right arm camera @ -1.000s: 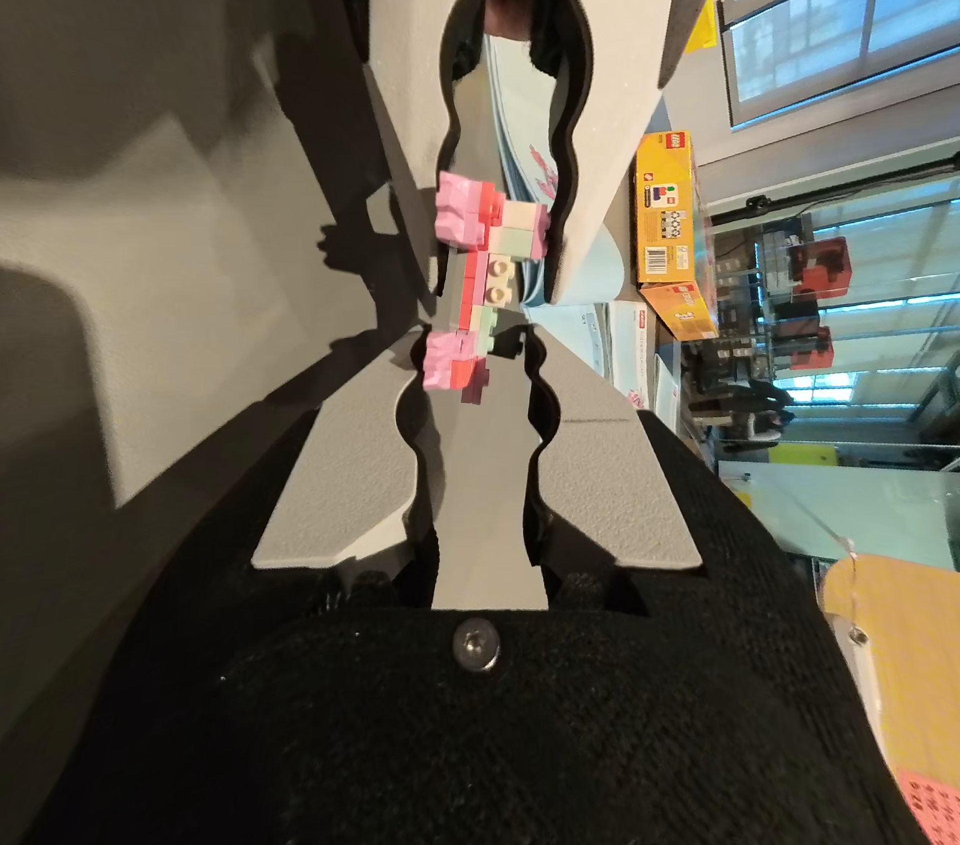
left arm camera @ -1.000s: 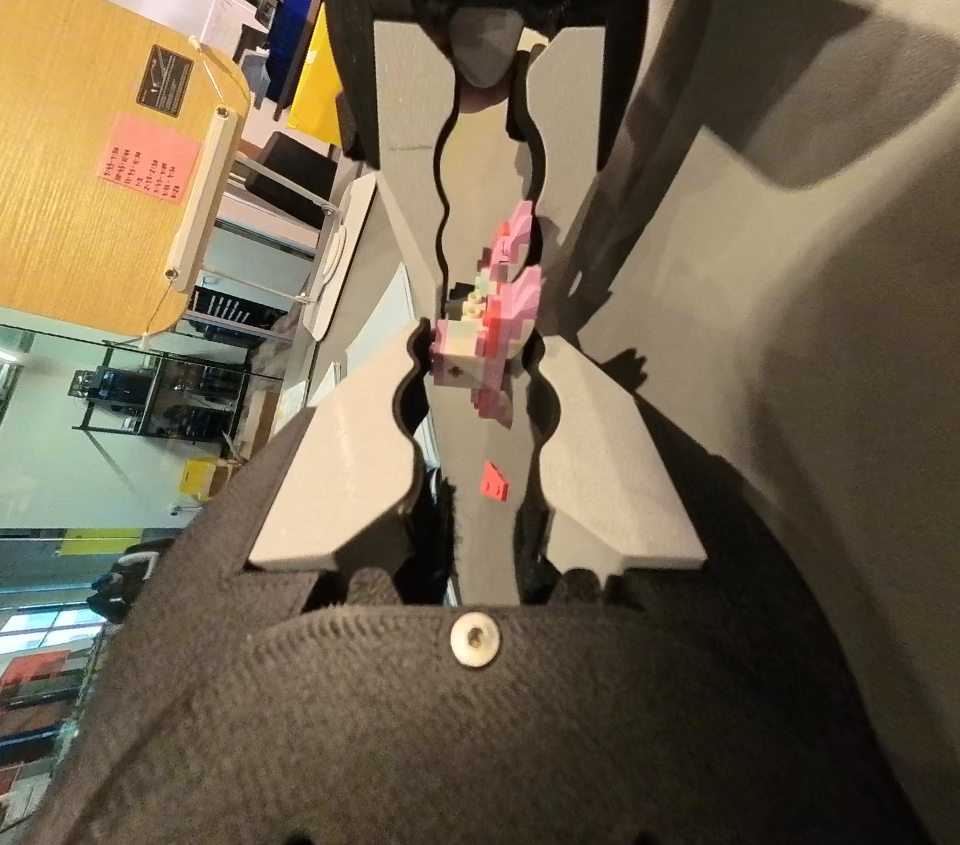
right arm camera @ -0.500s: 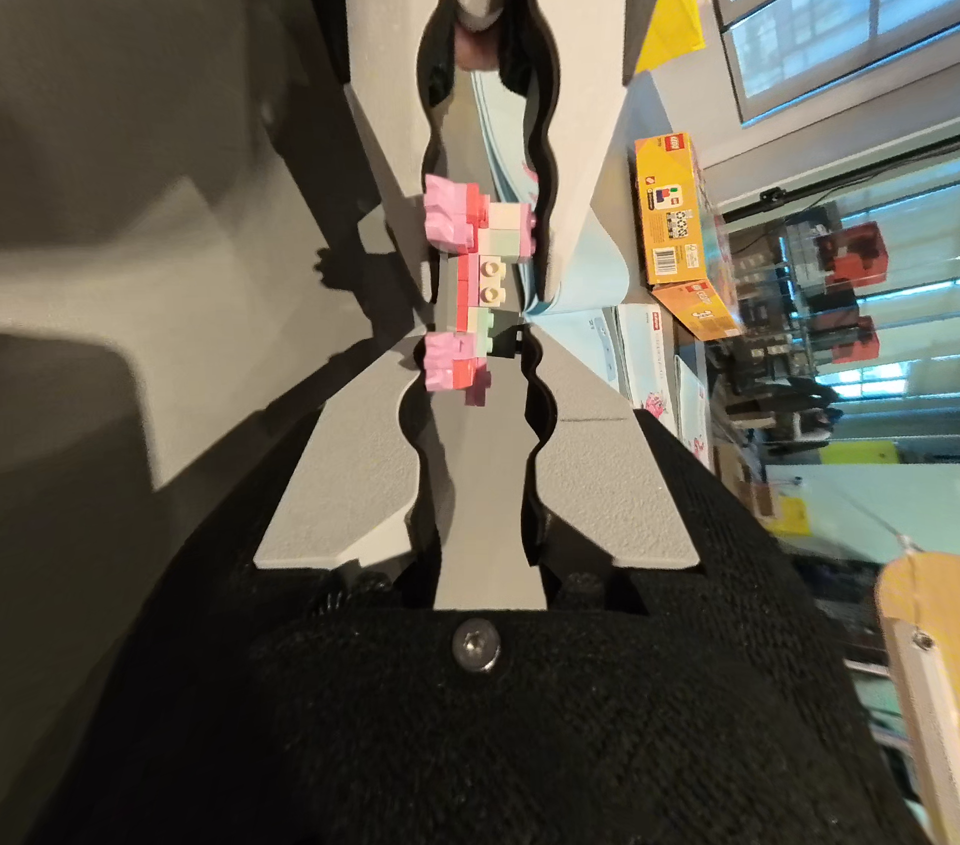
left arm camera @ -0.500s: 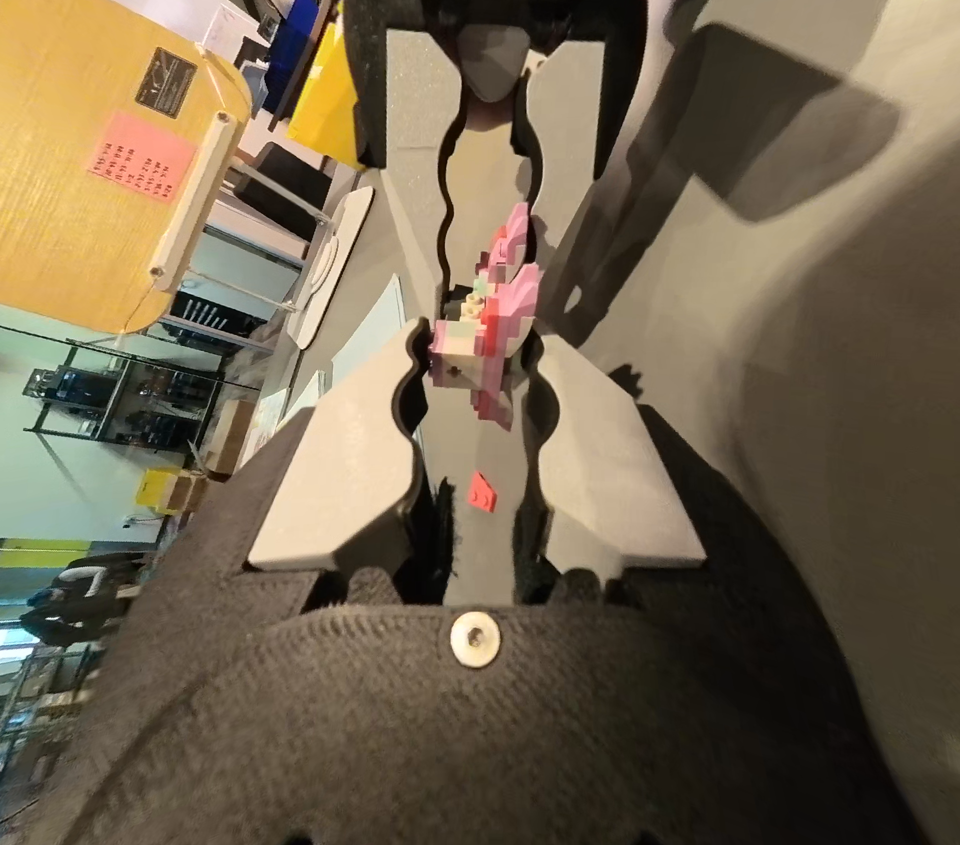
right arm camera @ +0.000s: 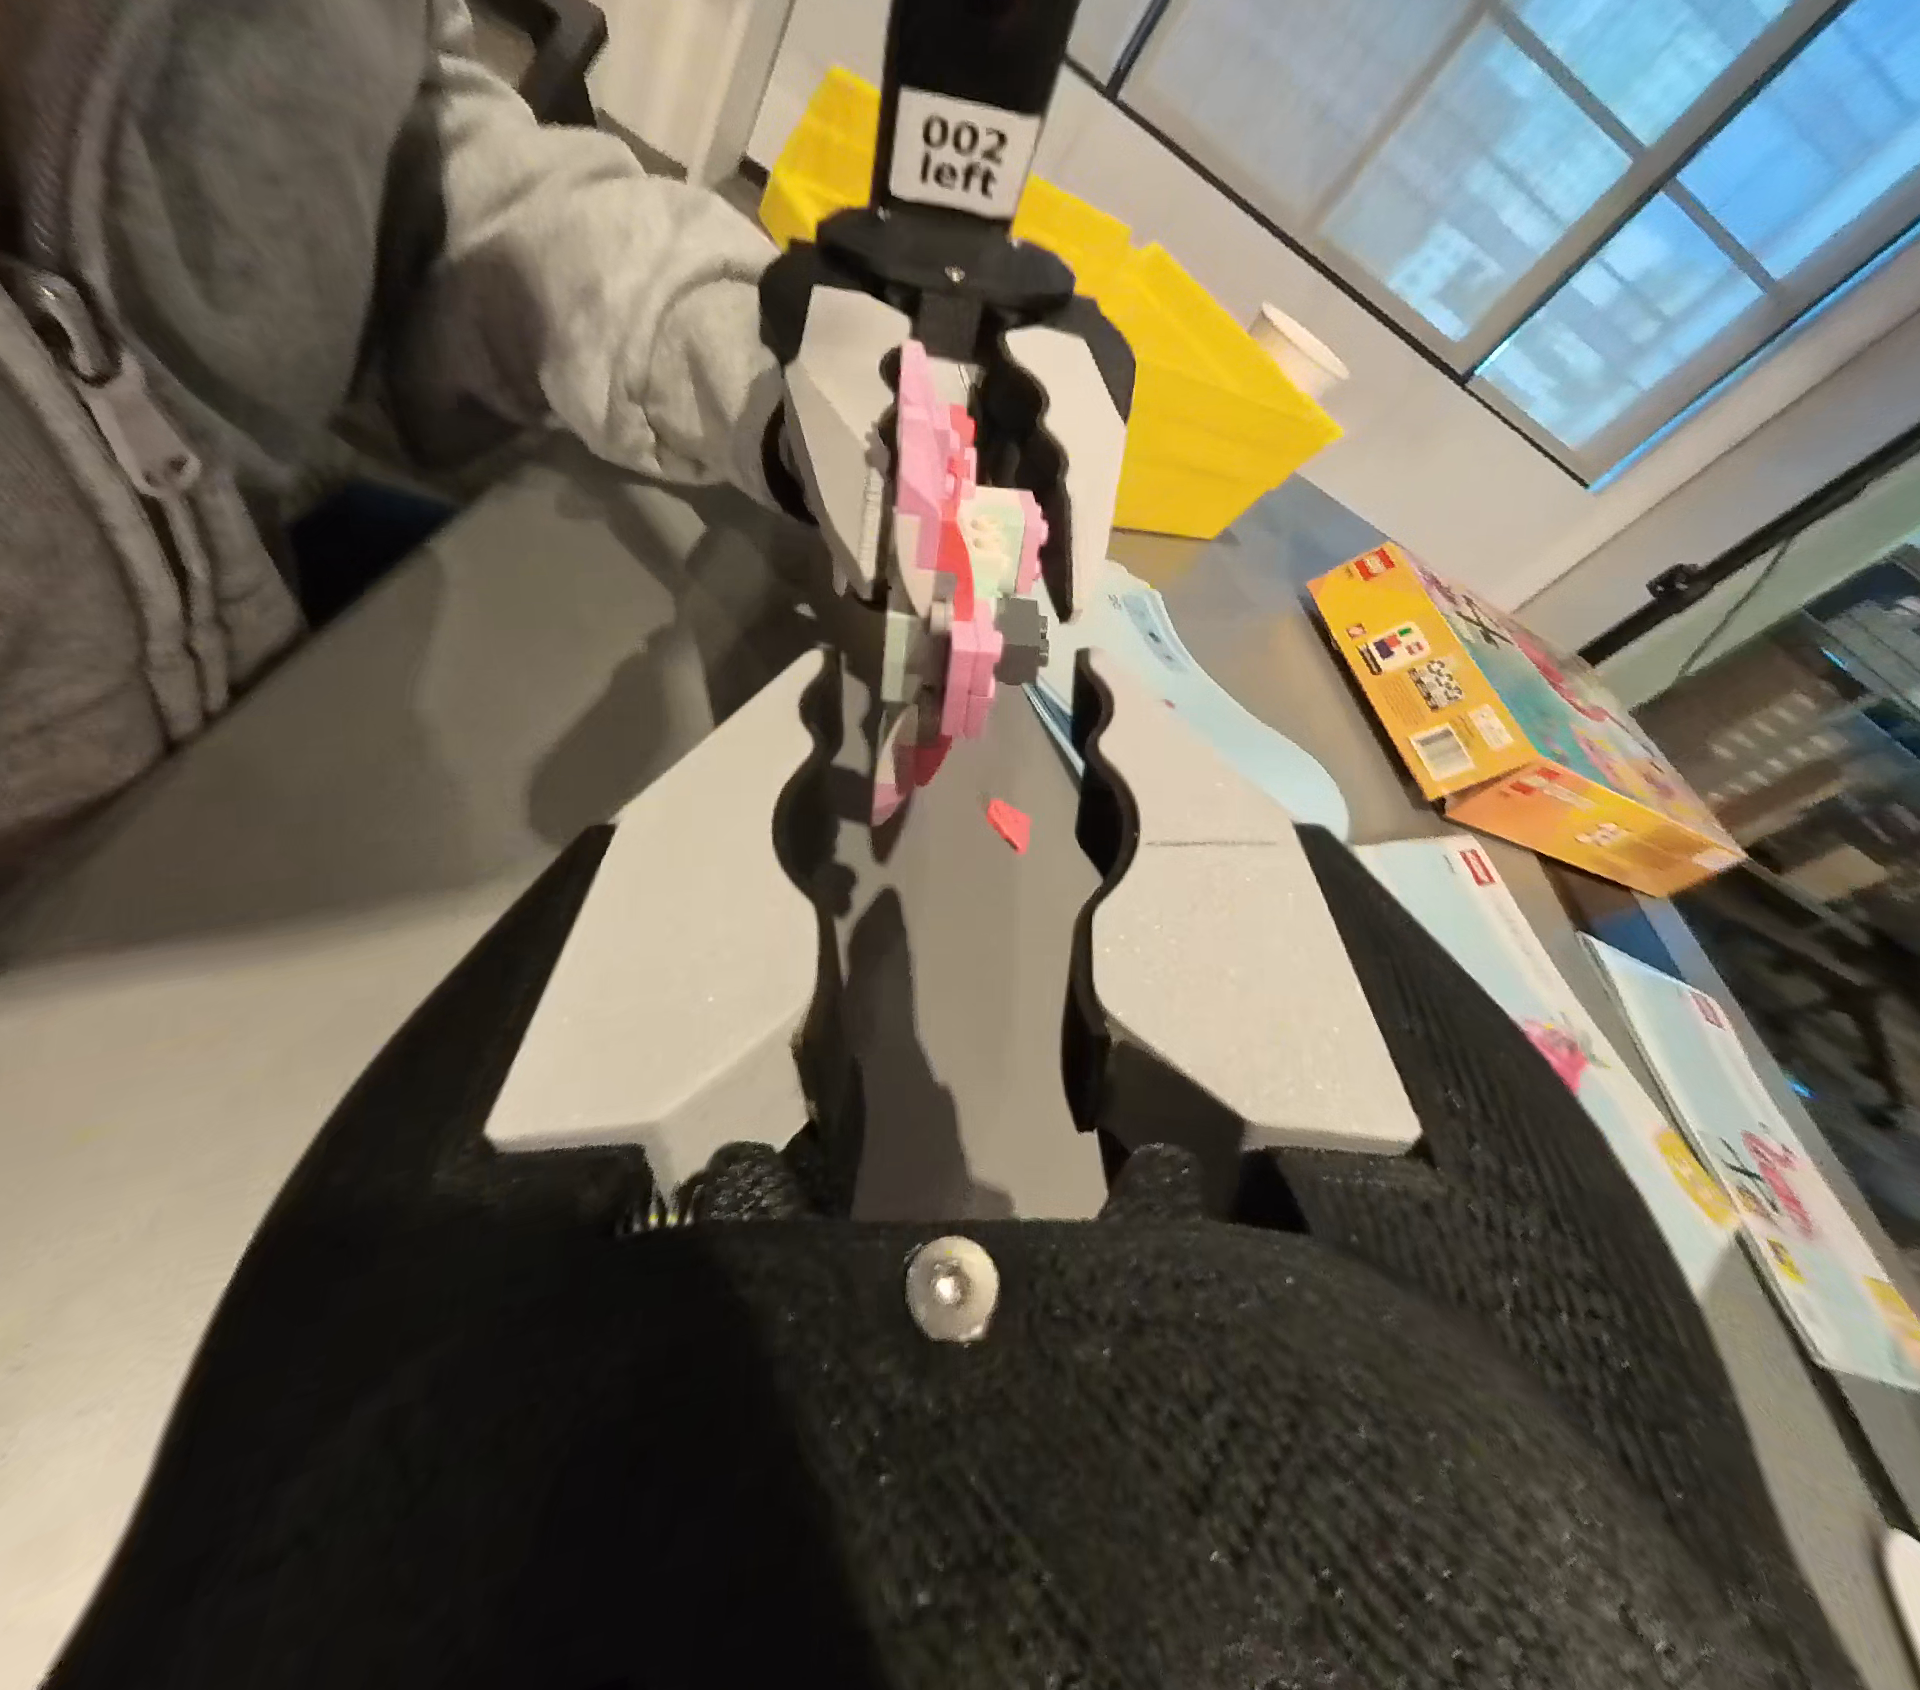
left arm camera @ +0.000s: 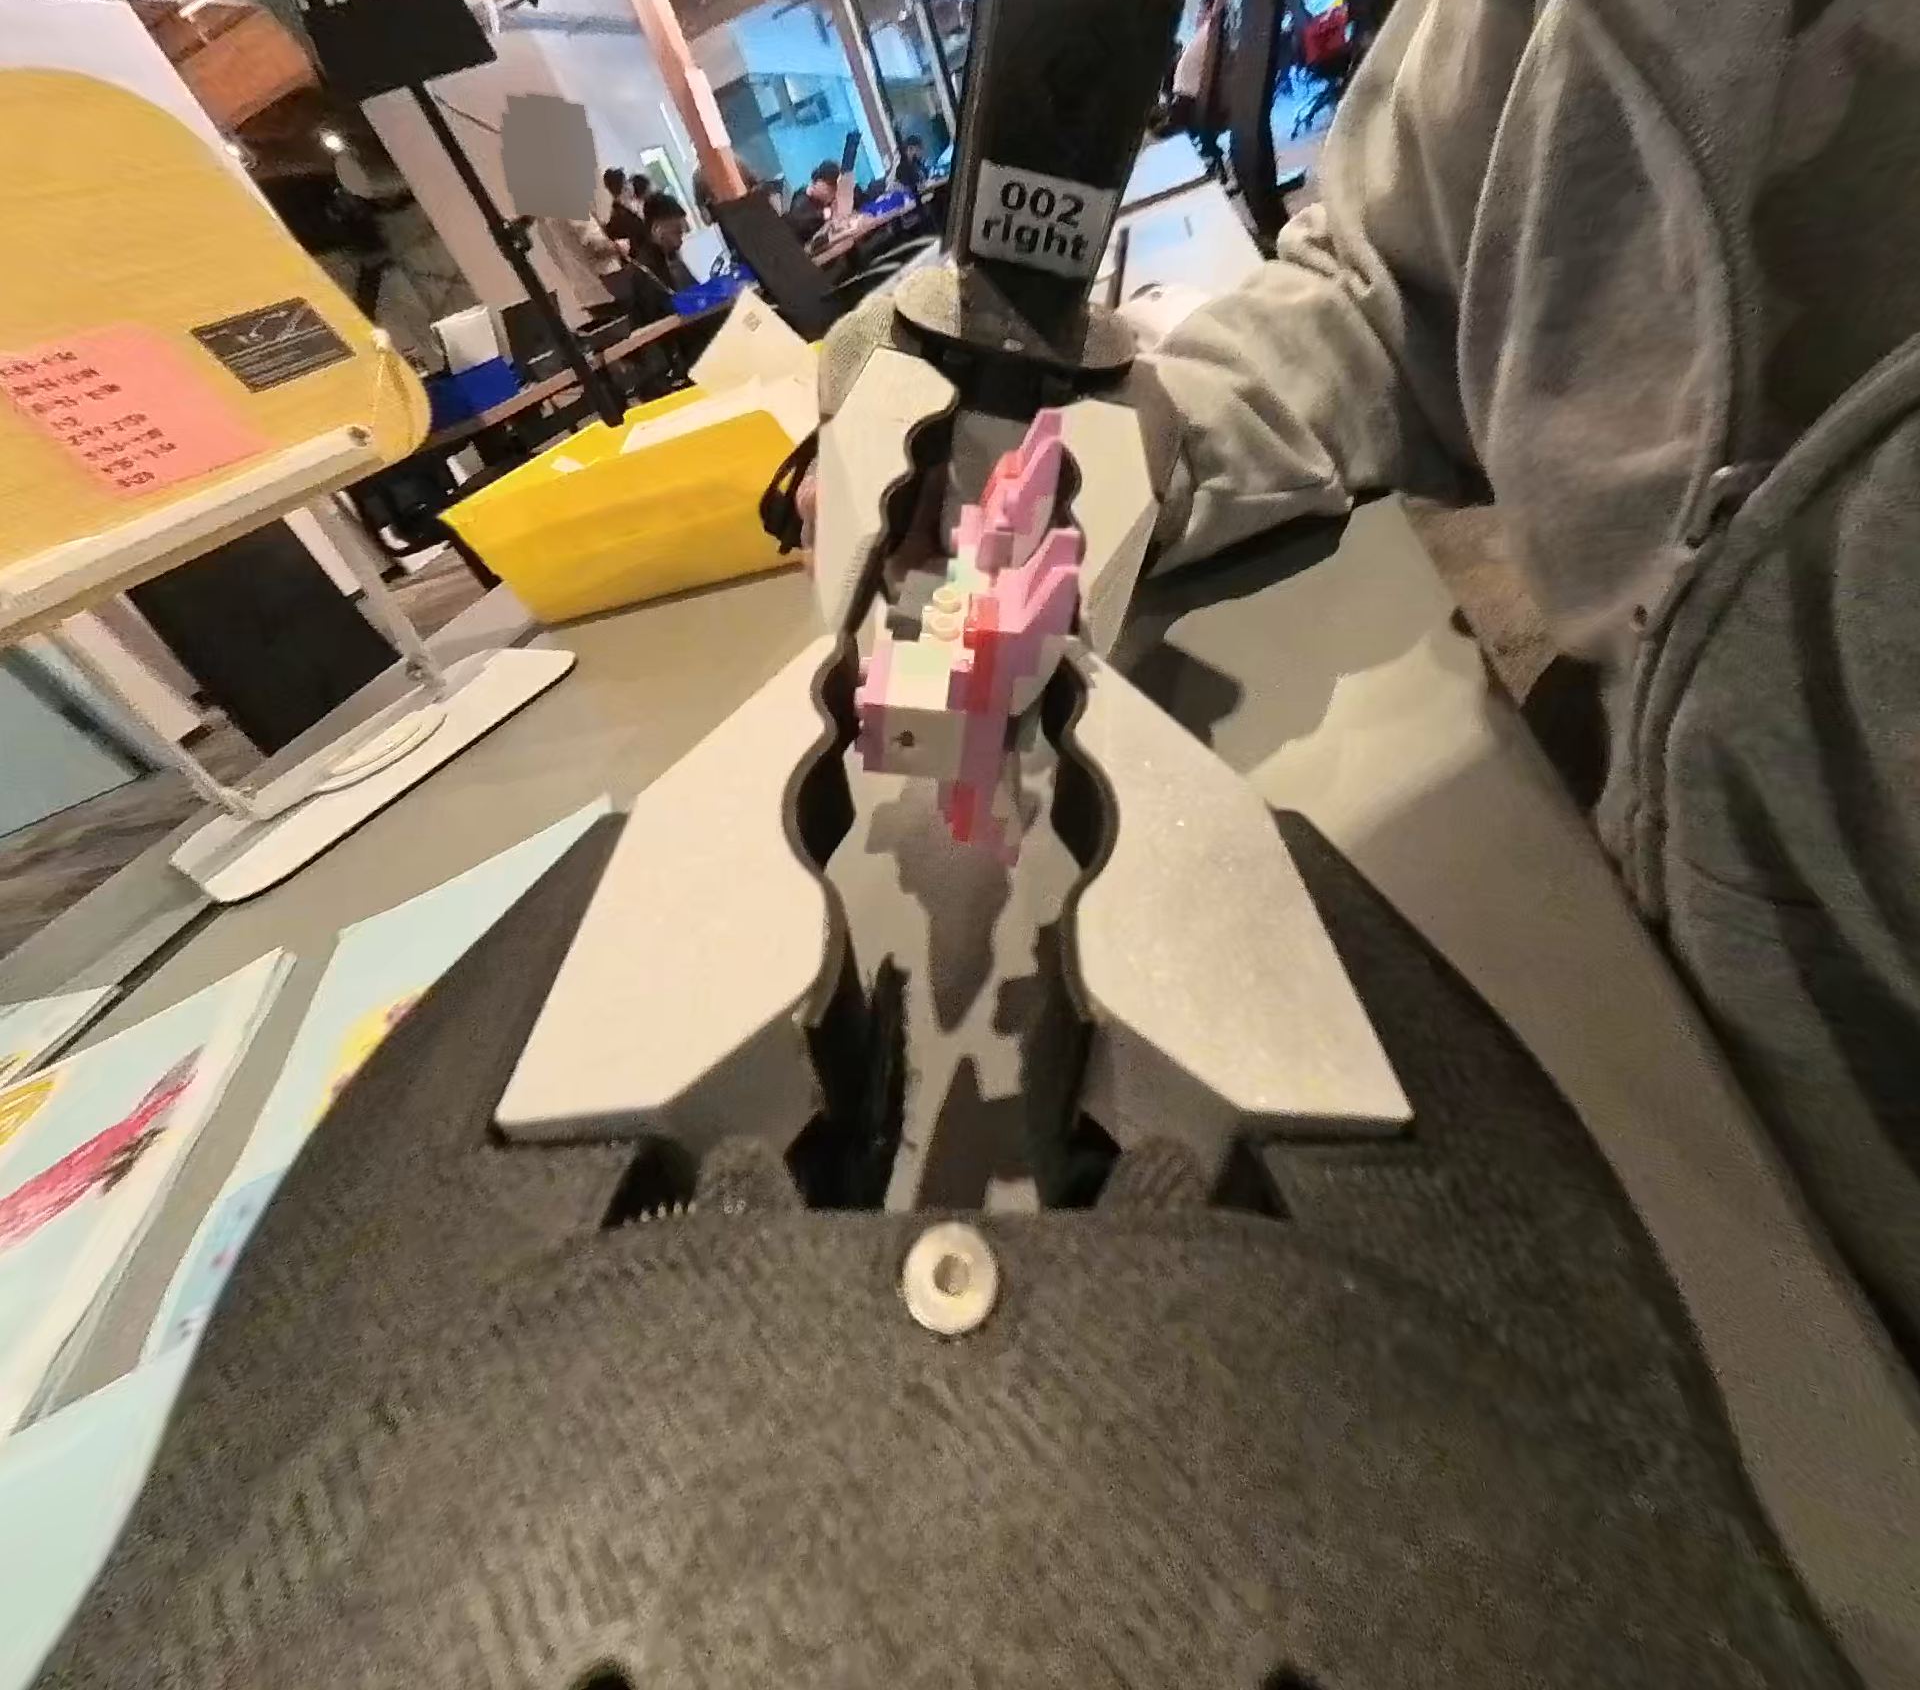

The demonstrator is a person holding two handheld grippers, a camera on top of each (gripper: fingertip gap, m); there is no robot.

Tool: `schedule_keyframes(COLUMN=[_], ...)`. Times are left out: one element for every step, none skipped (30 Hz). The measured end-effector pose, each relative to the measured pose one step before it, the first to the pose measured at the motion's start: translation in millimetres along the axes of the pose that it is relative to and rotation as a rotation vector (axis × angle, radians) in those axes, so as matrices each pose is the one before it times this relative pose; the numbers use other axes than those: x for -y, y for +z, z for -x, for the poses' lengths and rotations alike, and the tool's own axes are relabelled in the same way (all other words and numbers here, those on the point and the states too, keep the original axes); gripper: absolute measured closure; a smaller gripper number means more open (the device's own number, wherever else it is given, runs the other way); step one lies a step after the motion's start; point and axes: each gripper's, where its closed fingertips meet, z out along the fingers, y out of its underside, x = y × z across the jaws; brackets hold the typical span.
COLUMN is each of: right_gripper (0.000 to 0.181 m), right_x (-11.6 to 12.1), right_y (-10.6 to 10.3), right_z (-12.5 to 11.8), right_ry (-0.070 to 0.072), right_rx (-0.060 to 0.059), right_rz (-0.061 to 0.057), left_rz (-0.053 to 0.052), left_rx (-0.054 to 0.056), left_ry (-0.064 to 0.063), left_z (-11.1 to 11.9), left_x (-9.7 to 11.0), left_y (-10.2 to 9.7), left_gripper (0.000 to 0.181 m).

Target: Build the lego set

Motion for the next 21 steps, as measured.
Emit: schedule_keyframes(right_gripper=[0.141,0.143,0.145,0.148,0.151,0.151,0.151,0.151,0.151,0.151,0.152,0.152,0.152,0.152,0.152,0.152,0.152,0.151,0.151,0.151,0.151], right_x=[3.17,2.81,2.15,1.68,1.39,1.0,0.45,0.15,-0.05,-0.3,-0.23,0.13,0.1,0.01,0.1,0.14,0.14,0.22,0.22,-0.13,-0.71], right_y=[0.03,0.14,0.19,0.13,0.1,0.07,0.18,0.05,0.13,0.06,-0.13,-0.28,-0.33,-0.29,-0.27,-0.27,-0.29,-0.3,-0.09,-0.01,0.15], right_z=[1.05,0.9,0.68,0.38,0.29,0.04,-0.14,0.17,0.29,0.44,0.37,0.38,0.53,0.6,0.82,0.96,1.07,1.04,0.87,0.8,0.78], right_ry=[0.0085,0.0051,0.0019,-0.0014,-0.004,-0.0028,0.001,0.0024,0.0039,0.0095,0.0135,0.011,0.0088,0.0093,0.0046,-0.0029,-0.0075,-0.0083,-0.007,-0.0055,-0.0066], right_rx=[0.0052,0.0027,0.0006,-0.0016,-0.003,-0.004,-0.0029,-0.0001,0.0033,0.0061,0.0083,0.0089,0.0091,0.0104,0.0097,0.0071,0.0055,0.0042,0.0021,0.0016,0.0017], right_rz=[-0.017,-0.0137,-0.0098,-0.0061,-0.0053,-0.0041,-0.0014,-0.0001,0.0013,0.003,0.0022,-0.0001,-0.0005,0.0006,-0.0002,0.0009,0.0017,0.0002,-0.0011,-0.0004,0.0028], left_rz=[-0.0139,-0.0092,-0.0049,-0.0041,-0.0041,-0.0055,-0.0043,-0.0012,-0.0014,0.0003,0.0013,0.0001,-0.0001,0.0032,0.002,0.001,0.0018,-0.0011,-0.0019,-0.0013,0.0003], left_rx=[-0.0086,-0.0092,-0.0077,-0.0071,-0.0057,-0.0013,-0.0012,-0.0023,-0.0014,0.0017,0.0045,0.0016,0.0012,0.0017,0.0,-0.0016,-0.0022,-0.004,-0.0045,-0.0043,-0.0052], left_ry=[-0.008,-0.0058,-0.0039,-0.0032,-0.0032,-0.0033,-0.0025,-0.0008,0.0013,0.0053,0.0091,0.0101,0.0105,0.0106,0.0076,0.0078,0.0083,0.0046,0.0009,0.0012,0.0004], left_z=[-0.87,-1.23,-1.14,-1.11,-1.04,-0.13,0.01,-0.22,-0.34,-0.09,0.16,-0.43,-0.45,-0.37,-0.48,-0.85,-0.9,-0.83,-0.7,-0.46,-0.66], left_x=[1.72,1.13,0.62,0.43,0.49,0.79,0.6,0.01,0.16,0.07,0.08,0.33,0.38,-0.08,-0.01,0.09,-0.02,0.39,0.32,0.16,-0.16], left_y=[0.17,0.41,0.4,0.56,0.57,0.09,-0.21,-0.14,-0.11,0.02,-0.03,0.2,0.36,0.26,0.26,0.34,0.28,0.18,0.14,0.02,0.04], left_gripper=[0.147,0.147,0.147,0.147,0.147,0.147,0.147,0.147,0.147,0.147,0.147,0.147,0.147,0.147,0.148,0.148,0.148,0.148,0.147,0.147,0.147])
